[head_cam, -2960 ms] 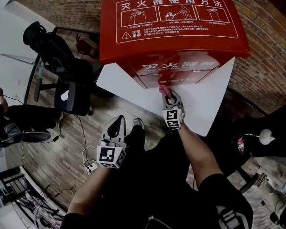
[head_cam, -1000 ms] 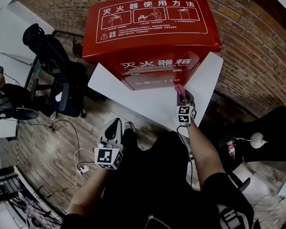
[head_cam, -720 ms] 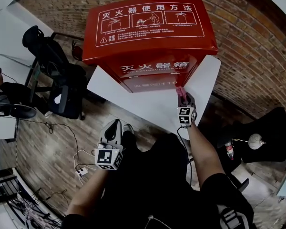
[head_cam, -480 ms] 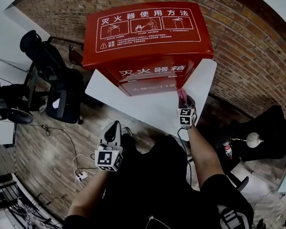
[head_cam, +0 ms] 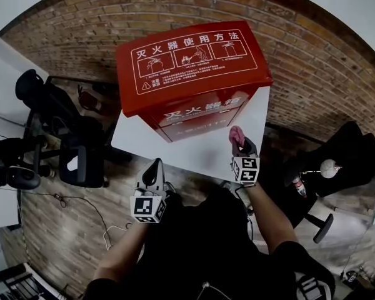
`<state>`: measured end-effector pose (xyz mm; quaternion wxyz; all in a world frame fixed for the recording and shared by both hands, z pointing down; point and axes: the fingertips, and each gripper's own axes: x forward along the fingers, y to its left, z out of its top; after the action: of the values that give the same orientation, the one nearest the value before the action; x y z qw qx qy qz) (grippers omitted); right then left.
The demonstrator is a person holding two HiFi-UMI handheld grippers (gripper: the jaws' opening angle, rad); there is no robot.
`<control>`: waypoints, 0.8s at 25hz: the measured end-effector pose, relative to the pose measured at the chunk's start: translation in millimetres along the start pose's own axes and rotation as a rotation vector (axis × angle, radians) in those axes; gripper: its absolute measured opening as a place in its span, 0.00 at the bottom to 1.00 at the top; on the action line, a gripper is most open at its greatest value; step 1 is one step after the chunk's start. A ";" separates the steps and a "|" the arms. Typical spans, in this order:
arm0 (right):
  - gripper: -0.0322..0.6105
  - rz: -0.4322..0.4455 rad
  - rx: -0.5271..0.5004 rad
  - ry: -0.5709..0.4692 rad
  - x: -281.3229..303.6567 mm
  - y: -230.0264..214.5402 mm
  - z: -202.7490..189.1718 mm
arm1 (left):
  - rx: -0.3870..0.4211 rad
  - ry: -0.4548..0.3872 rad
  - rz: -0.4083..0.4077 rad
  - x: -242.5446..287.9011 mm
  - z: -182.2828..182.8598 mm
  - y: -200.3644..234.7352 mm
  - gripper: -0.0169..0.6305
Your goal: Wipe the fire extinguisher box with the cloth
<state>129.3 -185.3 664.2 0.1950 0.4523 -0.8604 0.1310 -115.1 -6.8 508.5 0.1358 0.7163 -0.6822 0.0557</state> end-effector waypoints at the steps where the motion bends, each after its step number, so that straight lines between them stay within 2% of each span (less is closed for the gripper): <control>1: 0.21 -0.002 0.005 -0.021 -9.6 7.8 14.0 | 0.006 -0.007 -0.018 3.1 5.1 4.3 0.07; 9: 0.21 -0.005 0.028 -0.161 -72.0 84.0 113.8 | 0.045 -0.052 -0.134 14.8 45.7 32.2 0.07; 15: 0.21 0.002 0.080 -0.240 -108.8 136.5 156.1 | 0.083 -0.088 -0.228 12.4 75.3 38.2 0.07; 20: 0.21 -0.014 0.084 -0.288 -127.3 177.1 180.7 | 0.093 -0.112 -0.299 6.1 95.7 44.0 0.07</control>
<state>8.8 -66.7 436.9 0.0514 0.4801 -0.8700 0.0995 -168.5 -40.0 423.7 0.0712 0.8172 -0.5713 0.0266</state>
